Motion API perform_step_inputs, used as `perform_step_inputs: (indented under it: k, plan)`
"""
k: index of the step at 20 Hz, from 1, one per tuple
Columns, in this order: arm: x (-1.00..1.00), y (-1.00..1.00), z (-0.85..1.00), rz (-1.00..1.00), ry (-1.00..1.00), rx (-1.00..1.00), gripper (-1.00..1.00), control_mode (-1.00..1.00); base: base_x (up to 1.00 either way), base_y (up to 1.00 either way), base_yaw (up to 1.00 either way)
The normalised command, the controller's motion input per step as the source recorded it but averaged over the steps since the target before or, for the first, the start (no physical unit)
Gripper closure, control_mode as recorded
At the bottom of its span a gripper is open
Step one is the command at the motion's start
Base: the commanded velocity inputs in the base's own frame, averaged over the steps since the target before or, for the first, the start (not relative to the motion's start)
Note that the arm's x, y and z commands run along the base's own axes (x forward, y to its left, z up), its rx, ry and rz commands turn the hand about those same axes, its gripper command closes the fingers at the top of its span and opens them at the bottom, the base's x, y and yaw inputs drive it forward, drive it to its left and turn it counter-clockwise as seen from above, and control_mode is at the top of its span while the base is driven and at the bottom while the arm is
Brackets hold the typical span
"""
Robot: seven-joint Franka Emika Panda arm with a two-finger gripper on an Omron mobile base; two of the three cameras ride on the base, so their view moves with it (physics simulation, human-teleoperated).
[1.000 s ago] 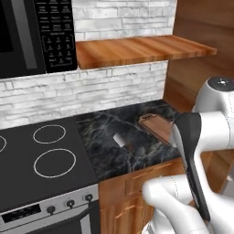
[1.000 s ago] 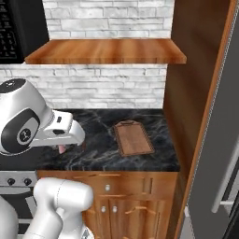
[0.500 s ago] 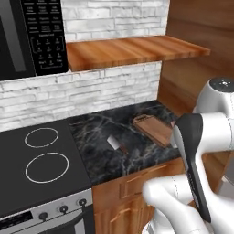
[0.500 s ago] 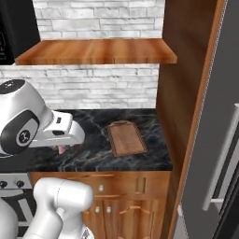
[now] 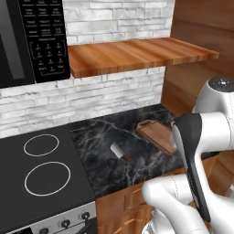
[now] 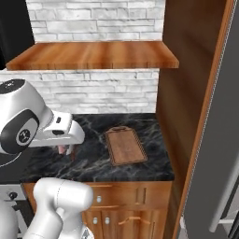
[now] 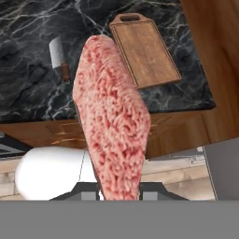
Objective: Retrieve the steak from the fridge and place it on the cutting board.
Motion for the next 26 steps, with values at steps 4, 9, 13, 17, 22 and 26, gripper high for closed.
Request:
perform_step_inputs:
  k: [4,9,13,17,22,26]
  plan:
    - [0.00,0.00,0.00,0.00,0.00,0.00,1.00,1.00,0.43,-0.25,0.00]
    - [0.20,-0.14,-0.05,0.00,0.00,0.01,1.00,-1.00,0.27,-0.25,0.00]
    - [0.58,-0.41,-0.19,0.00,0.00,0.03,1.00,-1.00,0.00,0.00,0.00]
    - [0.78,-0.47,-0.33,0.00,0.00,0.03,1.00,-1.00,0.00,0.00,0.00]
    - [0.79,-0.27,-0.73,0.00,0.00,0.00,1.00,-1.00,0.00,0.00,0.00]
    - [0.93,-0.12,-0.69,0.00,0.05,0.00,1.00,-1.00,0.00,0.00,0.00]
